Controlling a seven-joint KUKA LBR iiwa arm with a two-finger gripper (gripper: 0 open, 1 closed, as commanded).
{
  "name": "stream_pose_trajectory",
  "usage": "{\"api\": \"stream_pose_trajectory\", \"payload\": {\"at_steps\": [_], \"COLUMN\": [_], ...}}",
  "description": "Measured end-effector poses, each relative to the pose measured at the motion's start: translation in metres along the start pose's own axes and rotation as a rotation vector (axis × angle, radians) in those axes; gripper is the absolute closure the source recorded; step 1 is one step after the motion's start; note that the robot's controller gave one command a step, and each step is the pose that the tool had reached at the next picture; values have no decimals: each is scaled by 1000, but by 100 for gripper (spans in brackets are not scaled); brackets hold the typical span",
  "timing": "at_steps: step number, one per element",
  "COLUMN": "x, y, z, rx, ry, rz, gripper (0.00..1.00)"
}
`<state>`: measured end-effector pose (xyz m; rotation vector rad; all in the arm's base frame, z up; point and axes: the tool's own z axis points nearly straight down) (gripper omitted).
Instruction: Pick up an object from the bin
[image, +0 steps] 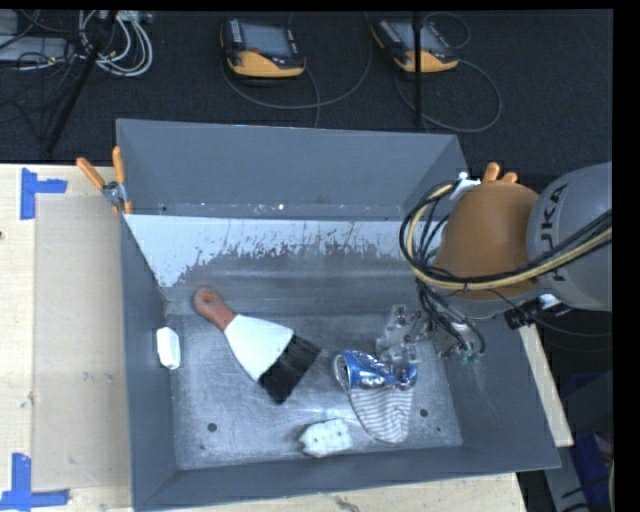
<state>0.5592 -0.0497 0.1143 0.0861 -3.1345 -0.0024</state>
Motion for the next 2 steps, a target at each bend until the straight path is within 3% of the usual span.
{"api": "stream_pose_trajectory", "payload": {"at_steps": [1, 2], "x": [2, -11], "y": [-14, -18], "z": [-60, -88], "rx": [0, 3], "ry": [-2, -14], "rz": [-17, -2], "gripper": [100, 100]}}
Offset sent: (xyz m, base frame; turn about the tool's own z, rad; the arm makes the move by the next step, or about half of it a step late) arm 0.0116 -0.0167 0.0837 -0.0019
